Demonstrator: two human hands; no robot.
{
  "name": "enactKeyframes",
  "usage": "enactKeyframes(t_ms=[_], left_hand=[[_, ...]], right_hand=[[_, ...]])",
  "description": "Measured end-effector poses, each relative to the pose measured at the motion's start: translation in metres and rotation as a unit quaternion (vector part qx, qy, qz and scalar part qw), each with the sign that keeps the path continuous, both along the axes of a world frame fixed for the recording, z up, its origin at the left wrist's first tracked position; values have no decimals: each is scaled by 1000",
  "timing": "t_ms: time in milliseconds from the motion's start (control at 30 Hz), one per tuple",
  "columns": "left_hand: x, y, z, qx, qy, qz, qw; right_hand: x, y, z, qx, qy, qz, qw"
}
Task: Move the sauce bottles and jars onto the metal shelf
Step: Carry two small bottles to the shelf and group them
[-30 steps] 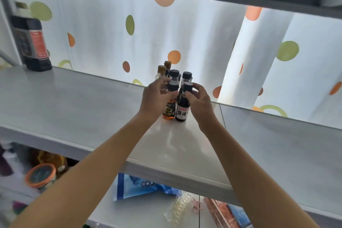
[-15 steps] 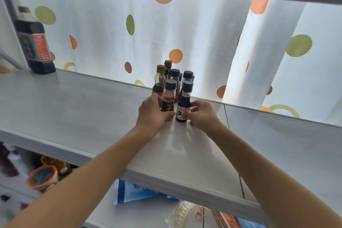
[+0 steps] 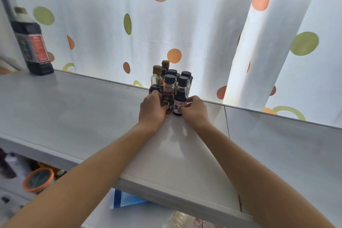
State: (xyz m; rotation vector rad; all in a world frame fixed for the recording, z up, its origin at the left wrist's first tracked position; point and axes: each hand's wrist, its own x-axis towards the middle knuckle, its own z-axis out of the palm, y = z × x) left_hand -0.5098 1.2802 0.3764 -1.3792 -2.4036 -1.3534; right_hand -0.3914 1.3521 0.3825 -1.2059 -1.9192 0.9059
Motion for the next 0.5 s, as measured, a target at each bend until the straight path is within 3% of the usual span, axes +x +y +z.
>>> enactKeyframes(t_ms=[267,500], left_hand=[[-5,10,-7,-1,49,-5,999],[-9,12,-10,1,33,-15,999]], right_hand=[[-1,5,-8,19,39,-18,999],[-2,9,-14,51,28,-25,998]])
